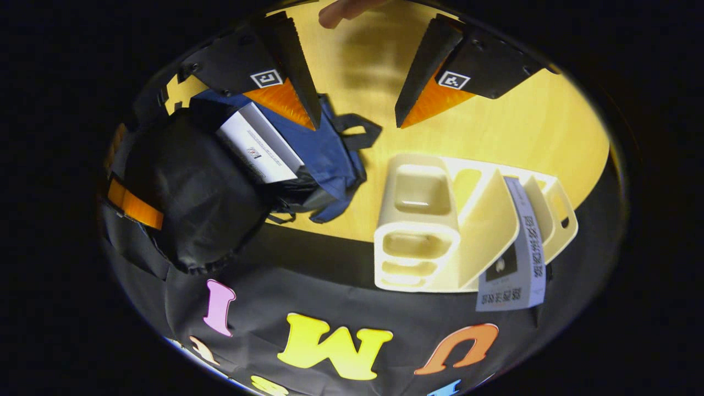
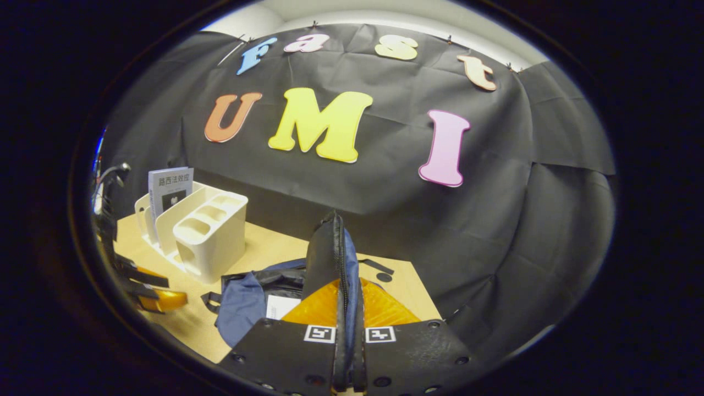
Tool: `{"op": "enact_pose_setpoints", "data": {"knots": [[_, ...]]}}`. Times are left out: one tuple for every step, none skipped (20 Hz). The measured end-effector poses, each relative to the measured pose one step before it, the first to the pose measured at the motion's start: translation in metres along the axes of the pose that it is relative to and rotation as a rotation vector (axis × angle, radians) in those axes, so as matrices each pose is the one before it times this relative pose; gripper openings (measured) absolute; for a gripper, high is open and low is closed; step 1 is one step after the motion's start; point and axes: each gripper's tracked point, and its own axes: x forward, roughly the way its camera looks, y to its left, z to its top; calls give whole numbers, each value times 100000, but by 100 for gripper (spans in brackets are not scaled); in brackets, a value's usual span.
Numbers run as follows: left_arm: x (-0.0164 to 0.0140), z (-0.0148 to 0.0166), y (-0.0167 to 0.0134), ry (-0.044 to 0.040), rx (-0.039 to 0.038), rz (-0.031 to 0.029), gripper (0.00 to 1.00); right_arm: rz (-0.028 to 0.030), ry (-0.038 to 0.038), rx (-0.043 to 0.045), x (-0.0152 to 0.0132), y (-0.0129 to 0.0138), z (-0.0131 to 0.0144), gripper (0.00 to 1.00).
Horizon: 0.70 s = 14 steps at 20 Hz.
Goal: Open the schoolbag, grab two books from the bookshelf and put them into the schoolbag.
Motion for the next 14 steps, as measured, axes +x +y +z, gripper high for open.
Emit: {"op": "enact_pose_setpoints", "data": {"knots": [[-545, 693, 1193, -2069, 1686, 1727, 87, 167, 198, -30, 9, 342, -51, 5], [-518, 627, 1165, -1634, 1865, 1697, 87, -90, -10, -255, 176, 289, -21, 5], [-345, 526, 1416, -1263, 2026, 2501, 87, -222, 94, -222, 60, 203, 29, 5], [-253, 684, 1327, -1156, 1499, 2313, 87, 224, 134, 122, 11, 219, -46, 5], [-316, 793, 1059, -1552, 1155, 1491, 87, 102, 41, 228, 96, 254, 8, 5], [-324, 699, 1026, -1089, 963, 1428, 86, -410, 245, 330, 129, 50, -55, 5], [-99, 858, 947, -1164, 1273, 1505, 87, -285, 451, 526, 171, 33, -41, 5], [-287, 799, 936, -1332, 1381, 1201, 87, -394, 291, 685, -45, -43, -130, 5], [-248, 883, 936, -1175, 1135, 1012, 87, -371, 311, 790, 91, -14, -16, 5], [-160, 1021, 892, -1323, 390, 857, 86, 27, 44, 565, 24, -10, -32, 5], [-177, 1122, 986, -1467, -36, 813, 86, 97, 366, 576, 138, 7, 58, 5], [-50, 1064, 1049, -1162, -555, 703, 86, -313, 647, 53, 106, 8, -130, 5], [-91, 1170, 1018, -1400, -567, 1046, 86, -581, 564, -507, 169, -131, 27, 5], [-42, 1318, 1164, -1765, -695, 1459, 86, -640, 181, -363, -27, -117, -36, 5]]}}
